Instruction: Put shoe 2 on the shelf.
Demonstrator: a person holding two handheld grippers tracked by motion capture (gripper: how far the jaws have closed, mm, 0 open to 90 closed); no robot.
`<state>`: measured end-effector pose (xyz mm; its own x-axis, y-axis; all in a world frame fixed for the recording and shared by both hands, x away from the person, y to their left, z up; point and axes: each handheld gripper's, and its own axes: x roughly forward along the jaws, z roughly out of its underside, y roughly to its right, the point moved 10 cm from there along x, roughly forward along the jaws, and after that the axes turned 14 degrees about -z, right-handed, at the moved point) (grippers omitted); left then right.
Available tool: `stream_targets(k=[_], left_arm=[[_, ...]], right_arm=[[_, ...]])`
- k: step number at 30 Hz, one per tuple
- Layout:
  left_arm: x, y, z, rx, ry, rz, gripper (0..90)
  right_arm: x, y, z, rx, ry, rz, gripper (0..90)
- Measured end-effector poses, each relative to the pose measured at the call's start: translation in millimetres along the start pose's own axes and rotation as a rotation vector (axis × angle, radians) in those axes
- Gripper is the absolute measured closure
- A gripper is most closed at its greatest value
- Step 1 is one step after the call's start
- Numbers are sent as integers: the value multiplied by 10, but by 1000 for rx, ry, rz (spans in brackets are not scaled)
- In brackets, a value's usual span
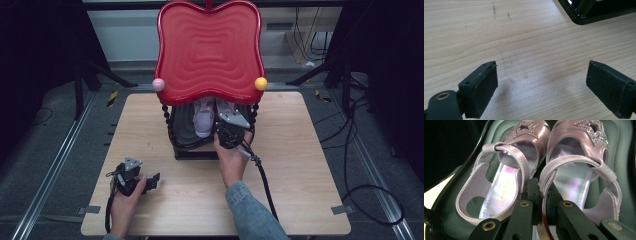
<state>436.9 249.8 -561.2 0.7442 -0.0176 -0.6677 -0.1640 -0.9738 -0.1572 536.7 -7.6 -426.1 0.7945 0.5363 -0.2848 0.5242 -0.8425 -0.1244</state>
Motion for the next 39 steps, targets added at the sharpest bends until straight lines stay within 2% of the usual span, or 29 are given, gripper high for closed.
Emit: stream_targets(k=[10, 14, 18, 24, 26, 29, 39], left_arm=[[4, 33, 1, 4, 0, 7, 96], [5, 42, 1, 7, -1, 8, 96], [6, 48, -1, 12, 0, 6, 96], [0, 52, -2, 10, 0, 8, 95], [-2, 54, -6, 6, 3, 8, 96], [-2, 56, -8, 7, 3, 8, 96], [-2, 57, -12, 2, 5, 8, 95]], right_arm=[[57, -17, 29, 0, 8, 6, 850], [61, -21, 26, -7, 10, 4, 814], [38, -2, 32, 1, 8, 4, 743], [-60, -40, 66, -11, 1, 0, 724], [-104, -67, 62, -3, 9, -3, 745], [-159, -100, 50, -17, 25, -2, 842], [-39, -127, 52, -28, 1, -3, 871]])
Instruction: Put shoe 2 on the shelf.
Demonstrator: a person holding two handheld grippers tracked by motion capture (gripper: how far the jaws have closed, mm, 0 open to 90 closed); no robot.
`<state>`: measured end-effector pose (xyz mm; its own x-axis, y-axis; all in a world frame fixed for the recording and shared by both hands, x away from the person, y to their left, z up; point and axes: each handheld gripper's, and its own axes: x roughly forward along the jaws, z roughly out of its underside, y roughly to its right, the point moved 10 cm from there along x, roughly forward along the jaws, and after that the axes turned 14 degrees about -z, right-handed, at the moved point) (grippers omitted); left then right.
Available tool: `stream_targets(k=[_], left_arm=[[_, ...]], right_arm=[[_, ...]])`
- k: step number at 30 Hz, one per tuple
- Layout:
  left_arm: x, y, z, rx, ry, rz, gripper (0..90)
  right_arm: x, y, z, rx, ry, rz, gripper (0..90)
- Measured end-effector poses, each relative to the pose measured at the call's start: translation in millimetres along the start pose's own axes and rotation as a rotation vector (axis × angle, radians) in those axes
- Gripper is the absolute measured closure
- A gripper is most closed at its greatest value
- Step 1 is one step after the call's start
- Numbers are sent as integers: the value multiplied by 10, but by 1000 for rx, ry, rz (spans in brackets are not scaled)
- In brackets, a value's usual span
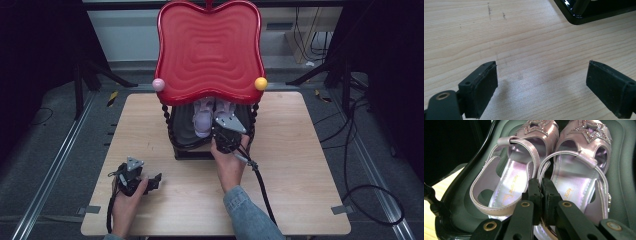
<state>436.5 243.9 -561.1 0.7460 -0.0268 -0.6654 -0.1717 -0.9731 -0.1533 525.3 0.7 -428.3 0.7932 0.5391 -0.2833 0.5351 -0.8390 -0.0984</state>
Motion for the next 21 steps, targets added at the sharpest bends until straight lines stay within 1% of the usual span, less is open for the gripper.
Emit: stream_targets(k=[5, 7, 9, 11, 12, 13, 14, 18, 21], left_arm=[[-3, 8, 1, 8, -2, 1, 95], [-3, 12, 1, 10, -3, 1, 95], [-3, 12, 0, 11, -3, 0, 95], [-1, 8, 1, 9, -2, 0, 95], [-1, 5, 1, 9, -2, -1, 94], [1, 3, 1, 6, -1, -1, 94], [1, 2, 2, 5, -1, -2, 94], [-4, 6, 2, 11, -2, -5, 89], [5, 8, 7, 14, -1, -5, 85]], right_arm=[[6, 1, -5, -7, -3, -5, 868], [5, -3, -9, -5, -9, -8, 850], [-4, -1, -11, -3, -8, -9, 781], [-43, 0, -24, -17, -4, -6, 721], [-74, -3, -36, -25, 0, -8, 664], [-96, -10, -42, -21, 0, -12, 631], [-131, -15, -52, -29, 1, -13, 588], [-246, -31, -36, -50, -9, -23, 461], [-353, -43, -9, -63, -2, -31, 366]])
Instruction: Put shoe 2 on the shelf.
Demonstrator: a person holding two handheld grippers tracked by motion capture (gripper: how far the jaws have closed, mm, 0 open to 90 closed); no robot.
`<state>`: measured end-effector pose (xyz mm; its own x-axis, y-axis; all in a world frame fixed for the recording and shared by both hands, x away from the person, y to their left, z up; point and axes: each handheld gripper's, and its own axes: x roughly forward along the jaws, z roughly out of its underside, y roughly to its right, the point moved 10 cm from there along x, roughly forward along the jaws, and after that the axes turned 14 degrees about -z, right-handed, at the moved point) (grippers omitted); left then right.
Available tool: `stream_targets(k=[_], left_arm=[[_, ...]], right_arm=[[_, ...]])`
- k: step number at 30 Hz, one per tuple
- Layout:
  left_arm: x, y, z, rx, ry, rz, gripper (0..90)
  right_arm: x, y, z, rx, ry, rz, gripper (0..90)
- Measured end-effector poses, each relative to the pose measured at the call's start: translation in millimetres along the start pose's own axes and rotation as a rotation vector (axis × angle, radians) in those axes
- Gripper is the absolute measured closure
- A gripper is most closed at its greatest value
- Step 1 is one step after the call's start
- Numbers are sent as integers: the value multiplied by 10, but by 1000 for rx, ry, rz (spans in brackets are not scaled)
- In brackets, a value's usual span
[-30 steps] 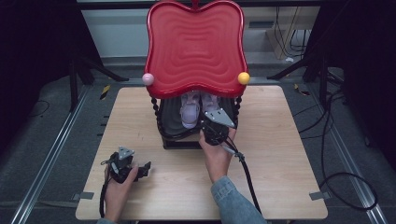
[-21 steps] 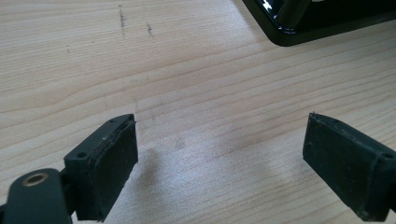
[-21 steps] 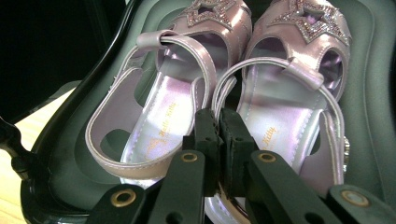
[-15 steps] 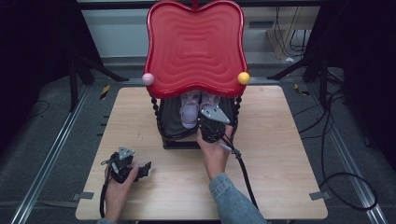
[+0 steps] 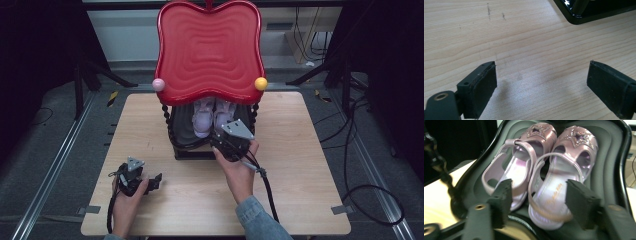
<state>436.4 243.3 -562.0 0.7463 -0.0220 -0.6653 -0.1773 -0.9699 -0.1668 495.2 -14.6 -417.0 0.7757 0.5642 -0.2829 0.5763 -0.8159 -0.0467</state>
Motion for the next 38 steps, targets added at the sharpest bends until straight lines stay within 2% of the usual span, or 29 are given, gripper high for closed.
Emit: stream_targets(k=[2, 3, 4, 5, 6, 7, 10, 11, 13, 14, 15, 16, 17, 19, 20, 21, 22, 24, 25, 26, 28, 34, 35, 38], left_arm=[[5, -3, 4, 2, -1, 0, 78], [11, -12, 10, 1, -1, 0, 76], [11, -12, 10, 1, -1, 0, 75], [17, -21, 16, 1, -2, -2, 73], [17, -21, 16, 1, -2, -2, 69], [24, -27, 21, 3, -2, -4, 69], [52, -27, 50, 6, -13, -6, 65], [74, -23, 69, 10, -19, -9, 64], [95, -16, 84, 12, -26, -11, 63], [95, -16, 84, 12, -26, -11, 63], [113, -11, 100, 20, -33, -15, 61], [113, -11, 100, 20, -33, -15, 59], [126, -7, 112, 27, -36, -16, 54], [131, -7, 111, 28, -34, -16, 48], [131, -7, 111, 28, -34, -16, 43], [140, -3, 109, 27, -28, -14, 37], [140, -3, 109, 27, -28, -14, 32], [146, -2, 108, 26, -21, -14, 28], [149, -1, 107, 25, -16, -13, 25], [149, -1, 107, 25, -16, -13, 21], [153, 0, 106, 24, -12, -12, 19], [154, 3, 107, 27, -13, -8, 14], [154, 3, 107, 27, -14, -9, 14], [154, 4, 107, 27, -14, -8, 12]], right_arm=[[-46, -4, 17, -4, -3, -3, 338], [-169, -11, 77, 0, -6, -26, 274], [-169, -11, 77, 0, -6, -26, 274], [-276, 6, 147, -7, -12, -27, 234], [-276, 6, 147, -7, -12, -27, 234], [-382, 19, 240, -19, -18, -37, 203], [-482, 51, 347, -17, -32, -40, 189], [-564, 99, 484, 1, -50, -56, 161], [-626, 205, 654, 8, -92, -49, 135], [-626, 205, 654, 8, -92, -49, 135], [-670, 373, 842, 20, -146, -19, 108], [-670, 373, 842, 20, -146, -19, 108], [-704, 559, 1036, 53, -191, -3, 92], [-738, 745, 1228, 84, -237, 20, 87], [-738, 745, 1228, 84, -237, 20, 87], [-767, 904, 1392, 121, -279, 38, 80], [-767, 904, 1392, 121, -279, 38, 80], [-784, 1072, 1529, 149, -312, 59, 82], [-783, 1112, 1558, 158, -322, 69, 82], [-783, 1112, 1558, 158, -322, 69, 82], [-763, 1192, 1648, 170, -356, 91, 83], [-731, 1232, 1801, 183, -415, 99, 87], [-718, 1246, 1852, 186, -439, 110, 80], [-706, 1238, 1866, 185, -421, 98, 64]])
